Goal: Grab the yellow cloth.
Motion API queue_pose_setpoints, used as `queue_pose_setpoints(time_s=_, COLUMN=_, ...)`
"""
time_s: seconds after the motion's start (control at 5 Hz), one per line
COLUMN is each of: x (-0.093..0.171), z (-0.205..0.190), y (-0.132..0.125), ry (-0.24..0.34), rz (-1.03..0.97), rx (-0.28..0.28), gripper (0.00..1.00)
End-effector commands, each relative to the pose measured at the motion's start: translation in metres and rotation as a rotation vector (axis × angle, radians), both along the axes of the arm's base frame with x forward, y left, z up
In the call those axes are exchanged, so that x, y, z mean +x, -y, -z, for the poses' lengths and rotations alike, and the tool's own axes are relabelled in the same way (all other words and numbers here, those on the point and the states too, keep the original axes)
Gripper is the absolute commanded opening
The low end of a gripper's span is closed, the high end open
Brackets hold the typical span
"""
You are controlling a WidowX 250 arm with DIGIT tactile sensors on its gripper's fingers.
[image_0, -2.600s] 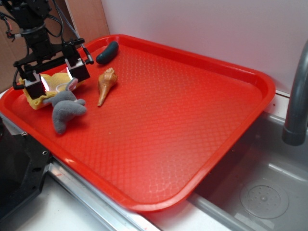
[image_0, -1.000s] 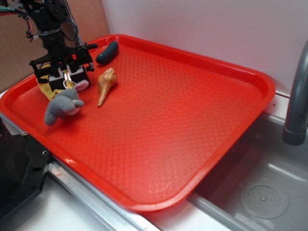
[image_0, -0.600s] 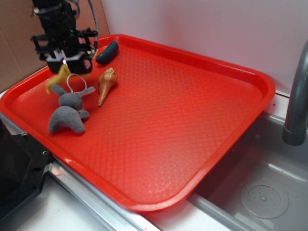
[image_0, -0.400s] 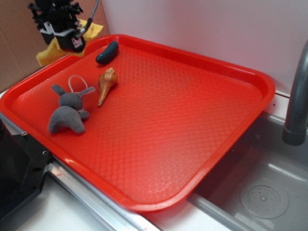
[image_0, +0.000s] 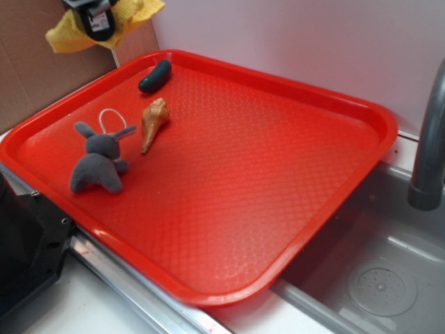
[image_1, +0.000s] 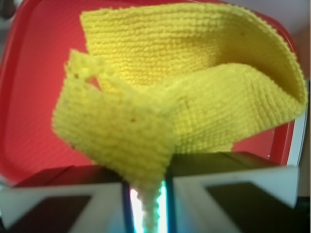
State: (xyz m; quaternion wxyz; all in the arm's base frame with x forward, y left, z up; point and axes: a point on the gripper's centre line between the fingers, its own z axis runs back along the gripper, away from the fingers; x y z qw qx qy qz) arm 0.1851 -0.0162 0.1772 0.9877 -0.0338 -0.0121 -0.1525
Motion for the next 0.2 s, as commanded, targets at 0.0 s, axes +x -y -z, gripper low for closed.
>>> queue_pose_setpoints(time_s=0.0, x=-0.0010, z=-0.0189, y=-0.0121, ry=0.000, rz=0.051, rx=0.063, gripper=0.00)
